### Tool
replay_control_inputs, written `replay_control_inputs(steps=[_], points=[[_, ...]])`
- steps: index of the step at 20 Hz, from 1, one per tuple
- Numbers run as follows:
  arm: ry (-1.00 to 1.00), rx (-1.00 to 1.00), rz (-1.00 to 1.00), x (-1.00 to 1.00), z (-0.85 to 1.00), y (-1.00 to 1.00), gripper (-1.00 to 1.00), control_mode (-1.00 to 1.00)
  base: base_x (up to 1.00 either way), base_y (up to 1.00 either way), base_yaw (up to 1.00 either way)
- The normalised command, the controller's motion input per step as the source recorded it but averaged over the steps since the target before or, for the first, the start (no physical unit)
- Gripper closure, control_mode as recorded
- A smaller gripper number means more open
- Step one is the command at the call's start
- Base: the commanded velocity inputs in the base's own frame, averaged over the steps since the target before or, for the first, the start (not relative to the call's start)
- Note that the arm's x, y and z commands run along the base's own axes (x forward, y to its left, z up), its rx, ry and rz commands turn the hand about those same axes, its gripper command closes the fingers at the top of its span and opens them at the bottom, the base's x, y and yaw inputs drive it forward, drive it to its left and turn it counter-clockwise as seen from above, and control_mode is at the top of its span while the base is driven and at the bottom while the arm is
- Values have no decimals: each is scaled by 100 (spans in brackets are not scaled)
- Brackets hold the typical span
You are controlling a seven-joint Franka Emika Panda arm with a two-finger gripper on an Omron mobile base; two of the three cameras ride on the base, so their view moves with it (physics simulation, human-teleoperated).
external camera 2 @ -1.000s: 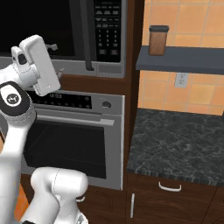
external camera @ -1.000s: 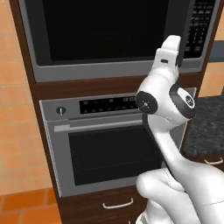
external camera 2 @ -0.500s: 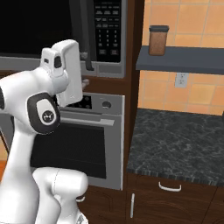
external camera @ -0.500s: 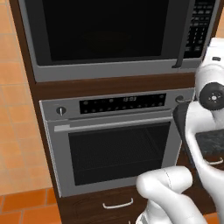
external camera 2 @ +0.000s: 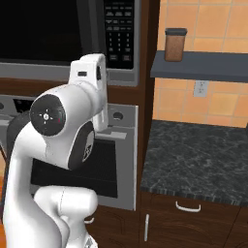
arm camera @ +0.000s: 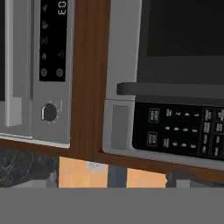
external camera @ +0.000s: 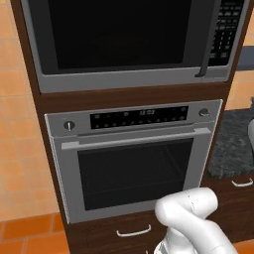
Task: Open the microwave, place the bowl with waffle inside the microwave, then close the microwave door and turn it on.
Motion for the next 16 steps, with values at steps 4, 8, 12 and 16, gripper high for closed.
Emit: replay_control_inputs(steps=[4,8,12,16], points=[[10,0,50,0,0,-1,-100,-100,0,0,0],[-15,-3,29,-3,-1,13,-100,-100,0,0,0],[-32,-1,20,0,-5,27,-100,-100,0,0,0],[-14,-2,11,0,0,44,100,-100,0,0,0]])
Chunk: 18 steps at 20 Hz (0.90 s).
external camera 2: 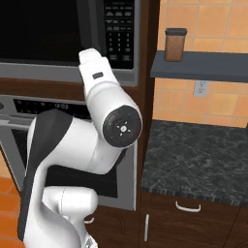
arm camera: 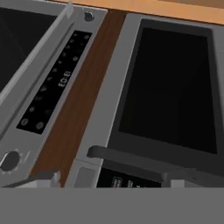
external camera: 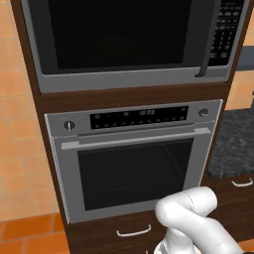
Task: Open the microwave, place the bowl with waffle inside the microwave, then close the microwave door and turn it on.
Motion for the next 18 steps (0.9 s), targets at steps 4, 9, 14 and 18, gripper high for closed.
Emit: replay_control_inputs(steps=[4,9,14,18], points=[[0,-1,2,7,1,30,100,-100,0,0,0],[1,0,-1,20,16,0,100,-100,0,0,0],[0,0,0,41,3,0,100,-100,0,0,0],[0,0,-1,46,0,0,100,-100,0,0,0]])
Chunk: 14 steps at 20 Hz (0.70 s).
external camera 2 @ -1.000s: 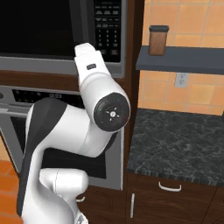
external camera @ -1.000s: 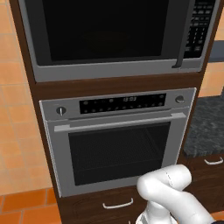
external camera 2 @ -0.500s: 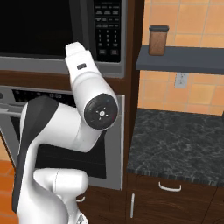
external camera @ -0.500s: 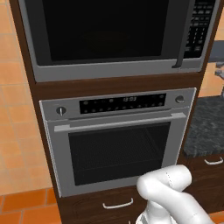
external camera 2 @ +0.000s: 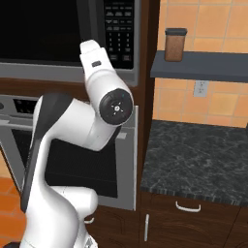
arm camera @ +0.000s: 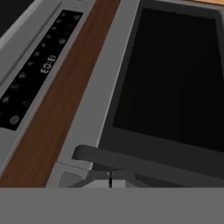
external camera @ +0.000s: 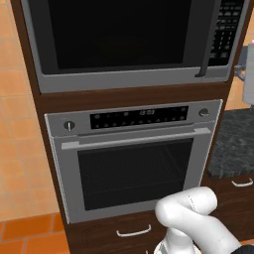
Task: Open the microwave, place the bowl with waffle inside the microwave, then close the microwave door and turn it on.
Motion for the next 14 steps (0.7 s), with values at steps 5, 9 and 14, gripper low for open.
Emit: replay_control_inputs(steps=[5,9,14], points=[[0,0,-8,35,4,0,100,-100,0,0,0],[0,0,-11,30,12,0,100,-100,0,0,0],[0,0,-10,30,6,0,100,-100,0,0,0]])
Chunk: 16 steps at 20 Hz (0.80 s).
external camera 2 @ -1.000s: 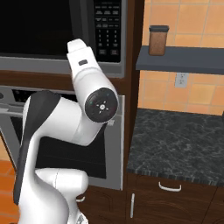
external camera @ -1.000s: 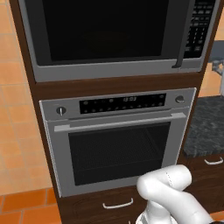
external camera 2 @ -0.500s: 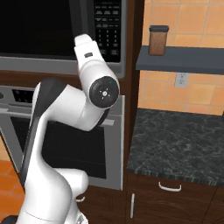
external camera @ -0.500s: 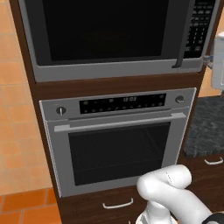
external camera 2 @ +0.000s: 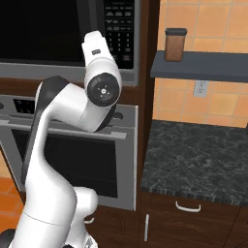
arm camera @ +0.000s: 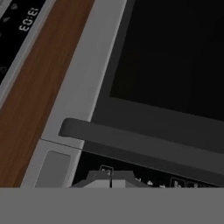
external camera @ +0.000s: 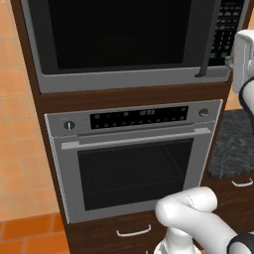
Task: Open the microwave, place the bowl with waffle inside the microwave, then close the microwave door and turn it on.
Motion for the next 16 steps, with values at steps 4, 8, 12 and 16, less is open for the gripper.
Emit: replay_control_inputs(steps=[4,8,12,16], points=[[0,0,-5,26,0,-4,100,-100,0,0,0],[0,0,-2,32,0,-13,100,-100,0,0,0],[0,0,-2,34,0,-12,100,-100,0,0,0],[0,0,-3,37,-4,-1,100,-100,0,0,0]])
